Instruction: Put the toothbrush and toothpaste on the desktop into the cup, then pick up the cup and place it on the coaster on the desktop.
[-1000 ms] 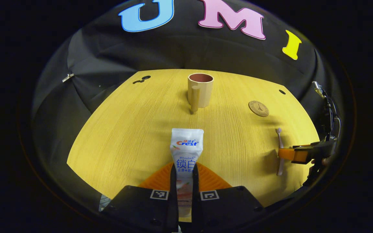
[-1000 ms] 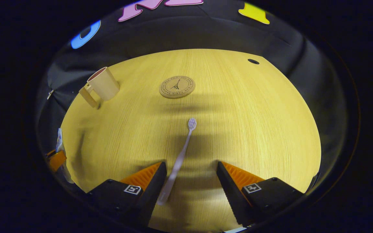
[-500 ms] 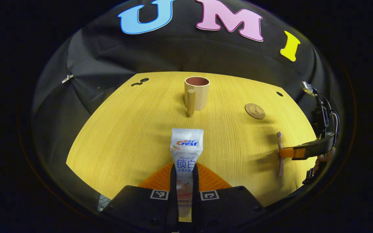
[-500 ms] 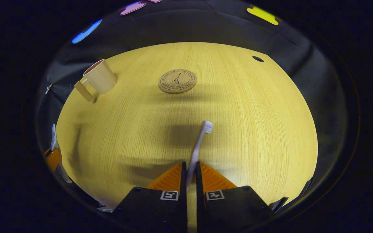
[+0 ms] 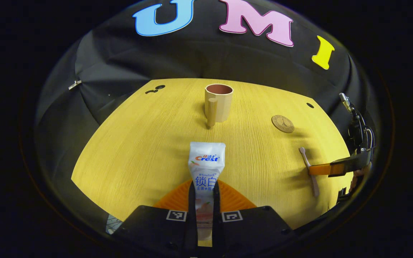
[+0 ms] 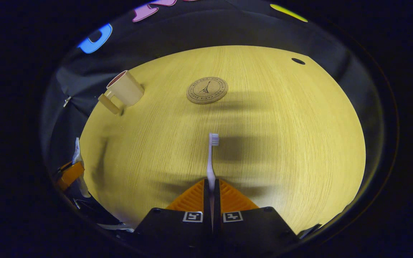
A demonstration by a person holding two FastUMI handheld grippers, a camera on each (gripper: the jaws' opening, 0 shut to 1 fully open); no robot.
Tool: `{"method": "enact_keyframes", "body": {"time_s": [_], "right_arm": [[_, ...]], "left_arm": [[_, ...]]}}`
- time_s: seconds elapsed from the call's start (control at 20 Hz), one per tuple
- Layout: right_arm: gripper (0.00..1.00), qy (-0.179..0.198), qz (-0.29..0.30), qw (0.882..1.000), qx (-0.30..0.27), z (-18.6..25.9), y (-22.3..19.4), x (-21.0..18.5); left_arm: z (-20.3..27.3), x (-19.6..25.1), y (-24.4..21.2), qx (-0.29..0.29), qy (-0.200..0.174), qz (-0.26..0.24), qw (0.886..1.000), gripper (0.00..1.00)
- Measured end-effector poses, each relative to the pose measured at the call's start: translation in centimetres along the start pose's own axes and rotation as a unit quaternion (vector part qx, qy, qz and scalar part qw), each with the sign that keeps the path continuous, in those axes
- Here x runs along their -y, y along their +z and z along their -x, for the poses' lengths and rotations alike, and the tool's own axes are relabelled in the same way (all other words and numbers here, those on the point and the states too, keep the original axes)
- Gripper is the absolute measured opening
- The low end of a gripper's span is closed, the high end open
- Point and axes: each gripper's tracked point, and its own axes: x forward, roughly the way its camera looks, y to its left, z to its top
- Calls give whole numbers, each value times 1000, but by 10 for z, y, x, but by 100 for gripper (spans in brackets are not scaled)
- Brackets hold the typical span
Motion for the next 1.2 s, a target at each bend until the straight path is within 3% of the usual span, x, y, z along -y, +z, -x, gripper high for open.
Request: {"method": "enact_keyframes", "body": {"time_s": [0.25,0.5,0.85,1.2], "right_arm": [[6,12,22,999,30,22,15,-3],[5,21,35,998,44,37,19,-4],[5,44,14,998,46,41,19,-2],[5,48,18,998,43,46,15,-3]], "left_arm": [[5,-1,41,34,-10,5,999,21],[10,2,130,105,-42,34,993,20],[-4,11,260,209,-90,43,973,20],[-71,37,312,269,-156,49,949,21]]}}
